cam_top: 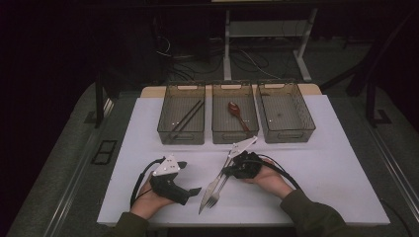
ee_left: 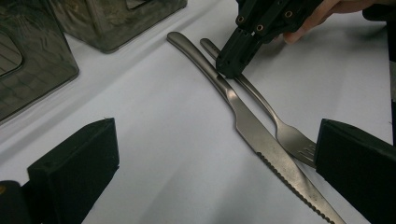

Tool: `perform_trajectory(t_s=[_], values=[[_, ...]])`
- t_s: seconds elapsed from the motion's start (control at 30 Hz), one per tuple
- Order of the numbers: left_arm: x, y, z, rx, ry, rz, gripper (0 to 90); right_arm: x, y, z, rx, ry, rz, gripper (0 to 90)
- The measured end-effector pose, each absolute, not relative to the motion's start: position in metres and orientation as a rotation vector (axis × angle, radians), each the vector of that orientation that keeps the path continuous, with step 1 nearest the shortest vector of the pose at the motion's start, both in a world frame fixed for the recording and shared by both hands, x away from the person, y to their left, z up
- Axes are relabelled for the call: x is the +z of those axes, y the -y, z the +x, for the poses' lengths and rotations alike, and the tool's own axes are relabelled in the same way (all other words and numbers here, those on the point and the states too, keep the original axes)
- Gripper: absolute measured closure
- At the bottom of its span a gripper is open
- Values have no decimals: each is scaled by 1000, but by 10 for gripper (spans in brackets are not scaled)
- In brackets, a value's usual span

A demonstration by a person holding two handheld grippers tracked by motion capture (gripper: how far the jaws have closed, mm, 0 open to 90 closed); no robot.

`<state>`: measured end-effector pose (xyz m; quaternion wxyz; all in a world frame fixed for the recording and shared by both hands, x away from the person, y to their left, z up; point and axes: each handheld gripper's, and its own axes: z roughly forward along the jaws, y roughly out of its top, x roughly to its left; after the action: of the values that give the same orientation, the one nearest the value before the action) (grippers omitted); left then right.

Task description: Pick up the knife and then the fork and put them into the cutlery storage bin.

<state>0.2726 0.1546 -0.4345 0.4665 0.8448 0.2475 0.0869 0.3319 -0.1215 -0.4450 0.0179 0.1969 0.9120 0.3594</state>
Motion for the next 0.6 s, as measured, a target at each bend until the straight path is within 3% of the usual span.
perform_trajectory(t_s=[0.6], values=[[-434,-155,272,211,-608,2069,0,-442,136,328,1018,-2872,615,889]])
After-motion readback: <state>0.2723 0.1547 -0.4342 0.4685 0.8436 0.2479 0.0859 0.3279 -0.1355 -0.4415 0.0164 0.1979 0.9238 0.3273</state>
